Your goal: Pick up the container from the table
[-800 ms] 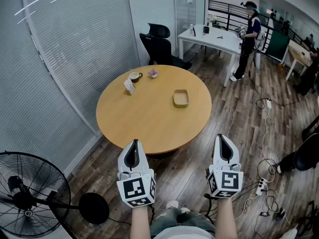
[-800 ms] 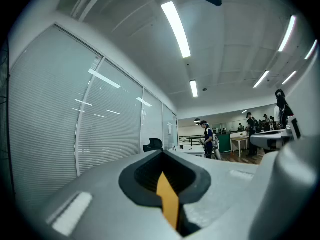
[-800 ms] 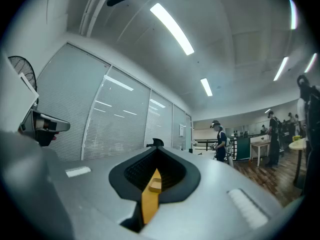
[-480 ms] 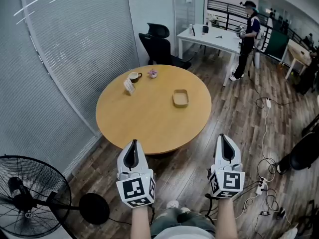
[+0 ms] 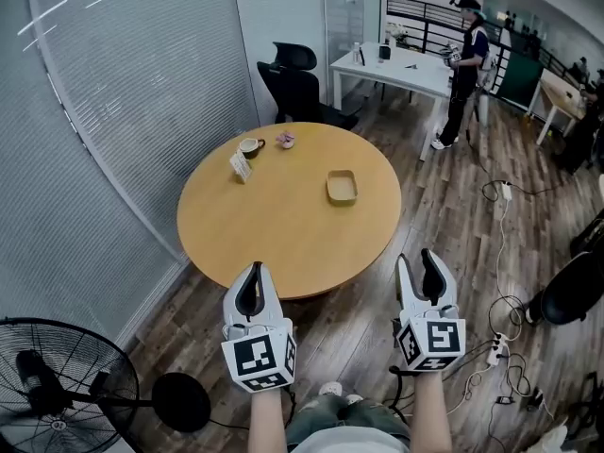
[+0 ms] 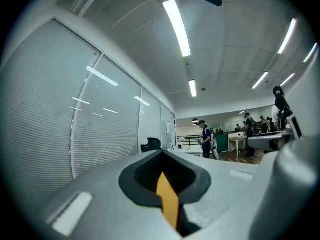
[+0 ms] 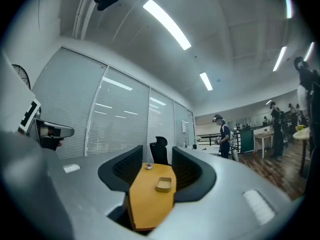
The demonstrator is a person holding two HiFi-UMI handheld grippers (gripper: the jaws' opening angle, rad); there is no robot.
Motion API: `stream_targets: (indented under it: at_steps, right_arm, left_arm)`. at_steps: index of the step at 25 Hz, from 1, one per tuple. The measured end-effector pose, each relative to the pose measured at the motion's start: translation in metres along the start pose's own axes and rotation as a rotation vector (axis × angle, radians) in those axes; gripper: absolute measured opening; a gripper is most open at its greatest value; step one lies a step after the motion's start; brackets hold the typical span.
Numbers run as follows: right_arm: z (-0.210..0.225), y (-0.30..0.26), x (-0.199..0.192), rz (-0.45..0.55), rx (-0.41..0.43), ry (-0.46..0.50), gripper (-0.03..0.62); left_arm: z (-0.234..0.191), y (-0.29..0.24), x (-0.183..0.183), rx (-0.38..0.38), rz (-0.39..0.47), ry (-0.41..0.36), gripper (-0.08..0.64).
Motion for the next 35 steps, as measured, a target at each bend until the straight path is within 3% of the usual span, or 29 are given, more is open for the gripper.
stream_targets:
  at_steps: [8,10,21,35]
  right_arm:
    - [-0.012,-0.023,-0.008,0.005,0.040,0.007,0.501]
    - [-0.014,-0.029,-0.010,0.000,0.042,0.018,0.520]
    - [0.002,-0.078,-0.026,-0.037,0.040,-0.001,0.534]
    - [0.052,-0.229,-0.030,-0.065,0.172,0.021,0.491]
  left_arm:
    - [-0.007,-0.027,-0.008,-0.038,0.006,-0.002,0.000]
    - [-0.008,-0.034,-0.010,-0.045,0.004,-0.001,0.000]
    - [-0.010,-0.077,-0.031,-0.037,-0.042,0.000,0.000]
    - [-0.006,-0.202,-0.034,0.104,-0.076,-0.009,0.000]
Point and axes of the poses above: the fingertips, and each gripper's own axes: y backward along the fingers, z to its right, x out of its top, the point moved 1 cm from there along y, backward along the fingers, and after that the axes turned 8 degrees about -y, right-handed, at the moved point
